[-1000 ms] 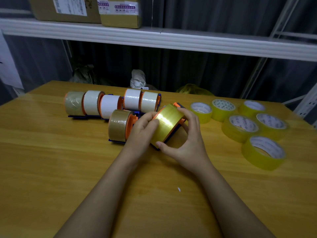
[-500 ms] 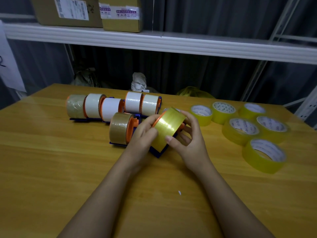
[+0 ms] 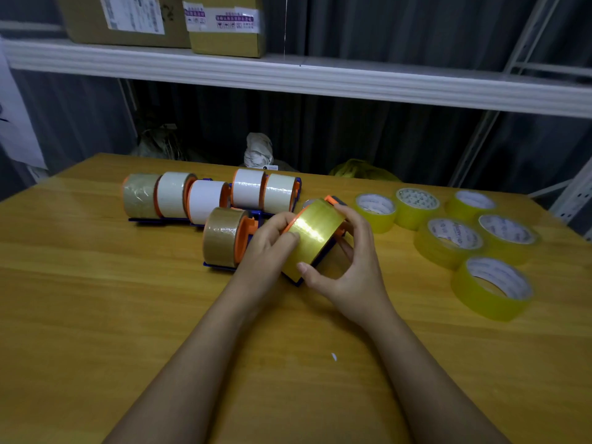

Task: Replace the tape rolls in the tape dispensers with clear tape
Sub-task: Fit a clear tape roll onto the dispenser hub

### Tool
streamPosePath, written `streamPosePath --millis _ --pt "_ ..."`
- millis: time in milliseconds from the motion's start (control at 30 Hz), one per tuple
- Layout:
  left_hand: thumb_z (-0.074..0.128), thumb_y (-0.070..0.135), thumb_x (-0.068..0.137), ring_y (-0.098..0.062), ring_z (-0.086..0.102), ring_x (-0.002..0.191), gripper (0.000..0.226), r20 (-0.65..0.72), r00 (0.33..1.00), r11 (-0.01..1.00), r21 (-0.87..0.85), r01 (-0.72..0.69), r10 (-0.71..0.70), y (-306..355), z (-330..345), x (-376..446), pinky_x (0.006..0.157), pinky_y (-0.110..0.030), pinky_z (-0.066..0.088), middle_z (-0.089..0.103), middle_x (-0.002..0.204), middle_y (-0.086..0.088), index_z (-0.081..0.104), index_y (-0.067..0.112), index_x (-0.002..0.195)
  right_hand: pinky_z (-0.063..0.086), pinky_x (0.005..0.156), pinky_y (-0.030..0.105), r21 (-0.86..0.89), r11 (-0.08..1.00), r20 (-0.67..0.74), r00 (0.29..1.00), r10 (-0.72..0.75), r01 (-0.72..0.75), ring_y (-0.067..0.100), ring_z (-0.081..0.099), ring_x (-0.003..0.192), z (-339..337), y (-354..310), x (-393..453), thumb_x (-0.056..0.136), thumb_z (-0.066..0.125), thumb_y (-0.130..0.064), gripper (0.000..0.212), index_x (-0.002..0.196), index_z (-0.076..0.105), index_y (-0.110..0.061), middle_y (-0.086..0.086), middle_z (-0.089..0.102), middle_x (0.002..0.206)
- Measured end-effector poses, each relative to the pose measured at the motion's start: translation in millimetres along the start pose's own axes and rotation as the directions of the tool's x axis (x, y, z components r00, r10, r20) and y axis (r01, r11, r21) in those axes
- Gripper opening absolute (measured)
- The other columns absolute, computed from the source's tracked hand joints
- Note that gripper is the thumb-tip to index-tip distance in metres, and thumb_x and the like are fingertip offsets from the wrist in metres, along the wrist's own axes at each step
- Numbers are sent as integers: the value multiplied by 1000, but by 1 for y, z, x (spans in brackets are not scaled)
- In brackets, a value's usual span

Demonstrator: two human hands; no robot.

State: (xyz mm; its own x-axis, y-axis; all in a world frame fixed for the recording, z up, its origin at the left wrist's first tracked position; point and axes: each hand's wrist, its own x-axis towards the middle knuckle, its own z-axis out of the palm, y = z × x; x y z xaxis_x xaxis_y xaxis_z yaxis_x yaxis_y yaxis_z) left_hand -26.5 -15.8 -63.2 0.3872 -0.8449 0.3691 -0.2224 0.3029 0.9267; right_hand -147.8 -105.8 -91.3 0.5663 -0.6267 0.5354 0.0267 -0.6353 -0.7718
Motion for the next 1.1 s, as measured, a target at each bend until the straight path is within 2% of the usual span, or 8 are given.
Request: streamPosePath --millis 167,300,467,633,833,900,967,1100 --pt "47 36 71 -1 58 81 39 22 1000 1000 5 -19 19 -1 -1 0 66 -12 46 63 89 7 59 23 106 48 99 35 106 993 2 999 45 -45 11 46 127 -1 -1 2 66 73 -48 80 136 40 -29 -9 44 137" --pt "45 40 68 -1 60 80 45 43 999 999 -28 -25 26 -1 0 0 65 -14 48 66 86 15 59 24 108 51 82 22 304 940 24 988 154 -154 3 60 106 0 -3 4 64 68 -50 68 126 47 -32 -12 57 119" --pt "49 32 73 -1 60 83 38 45 999 999 -26 -20 21 1 0 -1 68 -14 48 66 91 12 59 23 109 51 95 48 374 886 79 962 262 -272 19 63 108 1 6 8 68 63 -61 55 118 52 -41 2 64 117" --pt "40 22 79 -2 56 74 33 -6 1000 999 -37 20 -20 4 2 -2 61 -12 44 60 86 1 60 13 103 52 80 23 323 931 36 985 167 -169 4 62 101 0 -1 6 72 61 -54 63 130 46 -32 -6 61 115" --pt "39 22 79 6 59 80 33 20 1000 1000 -16 17 -17 5 2 -4 66 -10 46 64 91 10 58 28 106 54 88 49 250 941 64 973 221 -230 15 66 97 -1 2 5 75 52 -67 43 115 48 -54 -6 66 105" --pt "39 24 78 6 59 81 34 -6 1000 999 -27 28 -28 4 3 -4 67 -10 47 63 95 9 58 28 106 52 94 41 237 941 114 969 219 -241 9 61 108 -2 0 5 75 50 -69 61 132 37 -52 -9 60 121" --pt "39 25 78 3 60 83 36 -33 998 997 -49 54 -56 3 3 -3 68 -12 48 63 99 6 58 27 109 46 101 27 217 948 182 964 194 -232 5 46 128 -2 -1 4 72 56 -69 85 145 16 -51 -8 39 147" --pt "40 25 77 -6 61 93 39 -19 996 995 -37 91 -92 1 1 -2 74 -18 50 64 103 3 59 28 111 47 104 37 182 967 212 968 136 -176 12 39 135 0 -1 1 64 77 -51 103 142 11 -59 -8 23 153"
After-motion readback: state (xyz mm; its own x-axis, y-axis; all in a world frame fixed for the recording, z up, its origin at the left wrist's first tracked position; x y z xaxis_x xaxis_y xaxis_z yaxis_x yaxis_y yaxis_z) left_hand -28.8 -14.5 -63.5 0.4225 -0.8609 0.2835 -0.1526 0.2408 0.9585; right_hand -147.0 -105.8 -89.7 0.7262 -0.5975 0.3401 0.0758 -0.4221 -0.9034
